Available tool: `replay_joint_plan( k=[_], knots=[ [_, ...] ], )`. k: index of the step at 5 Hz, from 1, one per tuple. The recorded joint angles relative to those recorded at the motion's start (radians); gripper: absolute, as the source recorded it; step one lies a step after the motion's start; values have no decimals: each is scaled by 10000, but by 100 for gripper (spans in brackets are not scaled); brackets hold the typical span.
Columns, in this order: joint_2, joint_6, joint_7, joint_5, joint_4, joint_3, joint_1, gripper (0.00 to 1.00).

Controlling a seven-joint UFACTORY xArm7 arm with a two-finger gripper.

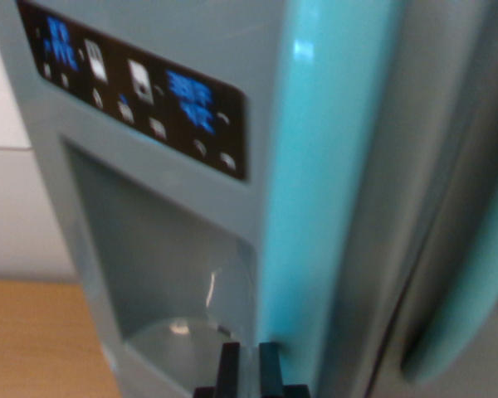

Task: Close fridge door

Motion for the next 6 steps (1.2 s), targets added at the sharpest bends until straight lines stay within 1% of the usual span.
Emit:
replay_joint_plan(
  k=[1, 2, 3, 4, 5, 6],
  knots=[
    [552, -3, 0, 0, 523, -5, 0, 100],
    [552, -3, 0, 0, 523, -5, 0, 100],
    [1232, -5, 0, 0, 1109, -69, -5, 100],
    [1232, -5, 0, 0, 1109, -69, -5, 100],
    [1757, -8, 0, 0, 1518, -193, -8, 100],
    [1757, -8, 0, 0, 1518, -193, -8, 100]
  ],
)
